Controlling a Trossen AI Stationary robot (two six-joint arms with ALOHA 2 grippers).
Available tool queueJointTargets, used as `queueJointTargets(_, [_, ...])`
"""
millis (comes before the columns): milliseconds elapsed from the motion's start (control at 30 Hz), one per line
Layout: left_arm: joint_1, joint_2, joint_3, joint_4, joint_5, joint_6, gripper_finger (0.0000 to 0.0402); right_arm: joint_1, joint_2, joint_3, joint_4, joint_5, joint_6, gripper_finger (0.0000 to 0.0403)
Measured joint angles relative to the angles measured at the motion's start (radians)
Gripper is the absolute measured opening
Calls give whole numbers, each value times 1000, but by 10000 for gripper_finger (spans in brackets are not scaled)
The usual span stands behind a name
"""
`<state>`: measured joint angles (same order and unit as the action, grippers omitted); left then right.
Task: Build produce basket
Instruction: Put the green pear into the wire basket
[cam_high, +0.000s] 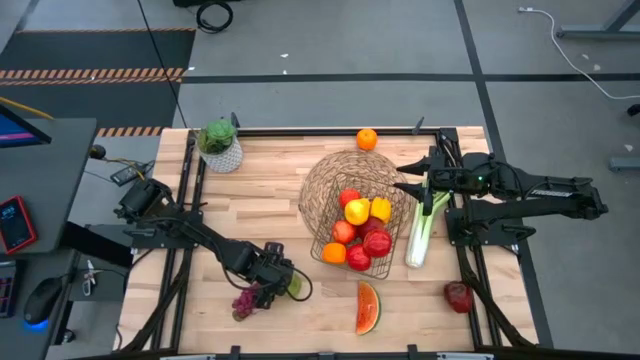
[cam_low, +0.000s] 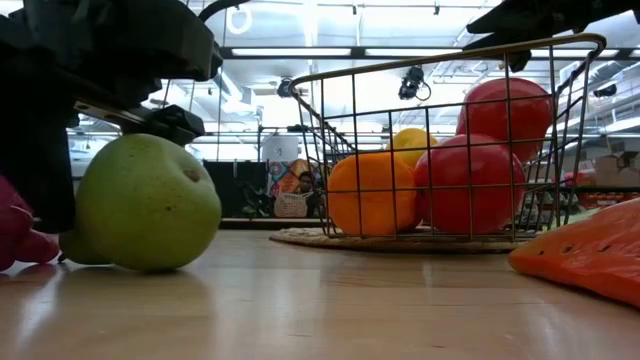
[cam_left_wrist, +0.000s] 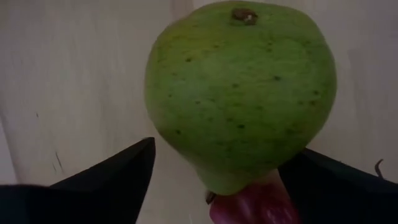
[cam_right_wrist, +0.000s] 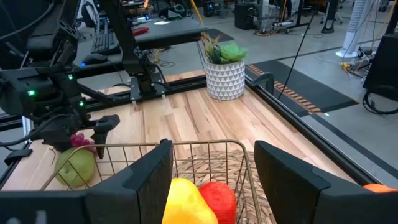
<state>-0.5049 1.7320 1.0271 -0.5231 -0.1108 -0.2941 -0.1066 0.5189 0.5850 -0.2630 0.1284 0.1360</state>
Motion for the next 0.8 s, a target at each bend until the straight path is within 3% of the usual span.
queueJointTargets(533, [0,0,0,11,0,-9,209,0,0,0,0,0,-6,231])
queueJointTargets(667, [0,6,0,26,1,-41,216,0,0,0,0,0,-7,231])
queueJointTargets(800, [0,23,0,53,5,-66,265,0,0,0,0,0,0,231])
